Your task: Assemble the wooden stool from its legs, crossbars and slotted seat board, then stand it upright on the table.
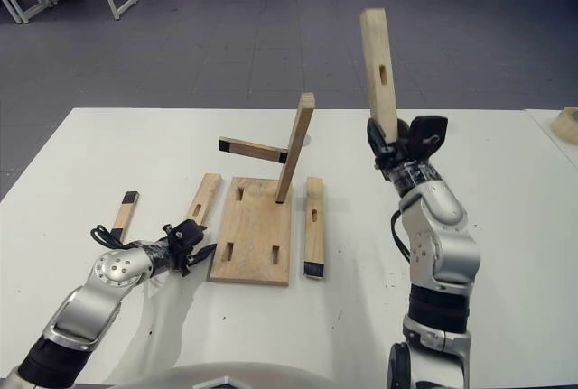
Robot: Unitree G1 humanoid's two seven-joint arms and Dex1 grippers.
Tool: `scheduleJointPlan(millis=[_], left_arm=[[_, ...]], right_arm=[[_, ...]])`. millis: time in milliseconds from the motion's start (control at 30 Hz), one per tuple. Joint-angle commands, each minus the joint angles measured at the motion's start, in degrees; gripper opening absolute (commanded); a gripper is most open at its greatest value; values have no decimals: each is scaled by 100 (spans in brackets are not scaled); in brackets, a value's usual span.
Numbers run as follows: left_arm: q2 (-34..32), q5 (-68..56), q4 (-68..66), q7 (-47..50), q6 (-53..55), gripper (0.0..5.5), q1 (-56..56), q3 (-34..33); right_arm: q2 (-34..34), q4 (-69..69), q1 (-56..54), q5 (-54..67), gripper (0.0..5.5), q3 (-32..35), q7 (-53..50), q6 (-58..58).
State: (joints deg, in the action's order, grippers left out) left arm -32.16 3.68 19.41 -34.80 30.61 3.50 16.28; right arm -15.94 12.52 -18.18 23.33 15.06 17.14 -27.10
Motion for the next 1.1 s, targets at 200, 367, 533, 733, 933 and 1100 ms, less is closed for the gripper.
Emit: scheduleJointPlan(millis=[200, 367, 533, 733, 933, 1100], left_arm=[[784, -64, -393, -75, -135, 234, -655, 662], [1242, -100, -729, 18, -215, 234, -1112, 783], [819, -1856, 350, -614, 481, 234, -762, -1126], [1258, -6224, 833, -175, 2623, 255, -1444, -3103], [1798, -8541, 739, 1597, 2938, 369, -1827, -2828], [1659, -9831, 576, 2516, 2785, 376, -1952, -2507]], right_arm=[[134, -360, -1317, 3011, 205, 501, 884, -1516], [-83, -251, -1107, 3943, 205, 407, 1278, -2234], [-496, -330, -668, 4571, 205, 369, 2103, -2817], [-747, -182, -373, 4809, 205, 131, 2802, -3117], [-790, -19, -317, 5163, 205, -239, 3278, -3449], [-874, 63, -284, 5244, 205, -492, 3532, -3595]])
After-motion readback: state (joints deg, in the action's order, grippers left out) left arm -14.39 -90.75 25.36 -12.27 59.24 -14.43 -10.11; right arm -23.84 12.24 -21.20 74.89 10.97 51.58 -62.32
